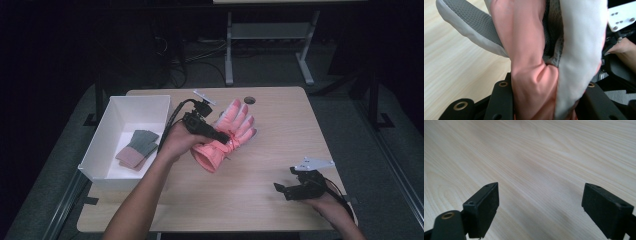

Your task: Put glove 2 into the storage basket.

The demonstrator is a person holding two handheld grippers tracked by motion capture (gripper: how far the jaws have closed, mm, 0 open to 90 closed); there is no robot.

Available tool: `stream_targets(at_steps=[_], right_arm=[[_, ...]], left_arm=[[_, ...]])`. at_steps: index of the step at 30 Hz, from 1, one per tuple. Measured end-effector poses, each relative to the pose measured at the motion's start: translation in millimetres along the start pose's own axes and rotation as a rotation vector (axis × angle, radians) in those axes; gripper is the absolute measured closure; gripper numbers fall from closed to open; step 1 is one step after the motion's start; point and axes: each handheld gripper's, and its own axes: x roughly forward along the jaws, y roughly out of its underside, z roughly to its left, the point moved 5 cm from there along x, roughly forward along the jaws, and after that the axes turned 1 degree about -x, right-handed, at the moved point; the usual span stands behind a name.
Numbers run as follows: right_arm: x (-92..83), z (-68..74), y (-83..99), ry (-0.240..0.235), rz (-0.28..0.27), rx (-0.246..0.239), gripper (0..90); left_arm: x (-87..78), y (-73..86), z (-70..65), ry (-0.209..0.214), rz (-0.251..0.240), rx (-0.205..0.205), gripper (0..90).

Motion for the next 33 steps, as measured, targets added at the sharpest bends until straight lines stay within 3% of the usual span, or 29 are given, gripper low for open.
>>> stream_targets(at_steps=[2,3,17,26,33], right_arm=[[0.0,-2.3,-0.5,0.006,-0.002,0.008,13.9],[0.2,-3.1,-1.1,0.006,-0.006,0.006,13.9],[3.7,-1.7,-2.3,0.000,0.000,0.000,13.9],[4.9,-2.5,-1.5,-0.002,0.006,-0.004,13.9],[6.4,-2.6,-1.2,-0.003,0.012,-0.008,14.0]], left_arm=[[-4.3,-0.4,0.3,-0.006,-0.002,0.004,61.9],[-16.3,-1.6,0.2,-0.023,-0.010,0.000,61.8],[-98.4,3.8,17.4,-0.126,-0.100,-0.051,61.5],[-149.6,26.1,43.6,-0.211,-0.170,-0.122,61.4],[-174.5,47.1,63.3,-0.255,-0.214,-0.181,61.4]])
